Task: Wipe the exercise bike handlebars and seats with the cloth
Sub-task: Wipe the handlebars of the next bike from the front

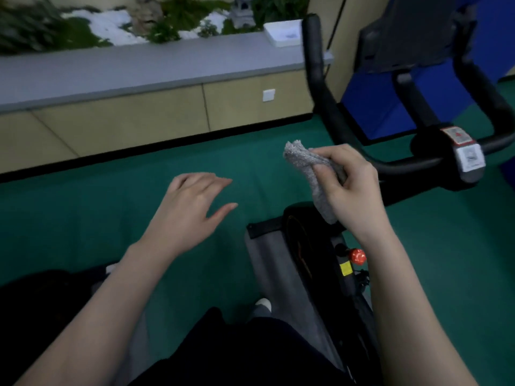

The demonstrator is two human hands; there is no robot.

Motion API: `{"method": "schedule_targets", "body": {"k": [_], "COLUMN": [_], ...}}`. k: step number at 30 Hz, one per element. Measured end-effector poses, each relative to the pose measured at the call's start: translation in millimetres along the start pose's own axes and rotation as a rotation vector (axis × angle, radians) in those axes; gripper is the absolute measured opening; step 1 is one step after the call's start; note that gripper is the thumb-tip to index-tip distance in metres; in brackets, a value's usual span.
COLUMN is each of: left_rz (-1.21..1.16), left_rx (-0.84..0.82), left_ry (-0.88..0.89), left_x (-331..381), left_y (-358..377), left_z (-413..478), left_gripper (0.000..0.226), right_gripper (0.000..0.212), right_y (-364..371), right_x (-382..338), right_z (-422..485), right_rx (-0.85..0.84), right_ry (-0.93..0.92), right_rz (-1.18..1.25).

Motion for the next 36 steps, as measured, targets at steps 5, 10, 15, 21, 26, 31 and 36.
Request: {"method": "schedule_targets", "body": {"k": [5,10,15,21,26,31,36], "left_rz": [0.003,-0.017,-0.006,-0.011,-0.025,0.002,0.048], "left_rx": [0.031,0.102,0.174,0.241,0.308,0.385,0.451], "left_ry": [-0.211,-0.395,-0.579,-0.808,-0.967,-1.131,-1.292], "left_x": [-57,-96,-122,-148,-159,-165,-171], "left_y": [-16,-32,-43,-50,-58,-68,-81], "left_z": [-83,-173,-265,-352,-390,-417,-433], "left_gripper": [0.056,0.054,0.064,0.064,0.064,0.064,0.066], "right_gripper": [0.022,0.022,0.021,0.020,0.021,0.022,0.028], "right_y": [67,124,180,230,262,300,331], "right_x": [-62,-124,-186,-251,-292,-323,-346], "right_z": [-19,-49,-90,-129,-138,-139,-133], "right_rx": [-0.177,-0.300,-0.404,-0.556,-0.670,-0.806,-0.907], "right_ry": [-0.115,-0.218,-0.344,-0.482,-0.597,-0.696,-0.790], "right_rz": [0.018,0.044,0.103,0.181,0.232,0.297,0.385]}}
Point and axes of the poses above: each hand's wrist, its own z-axis towards the middle knuckle, its own y-axis out of the palm, x = y × z, the point moved 7 cm from there along z, towards the middle knuckle, and after that the axes turned 9 degrees about -z, right-handed, at the moved point
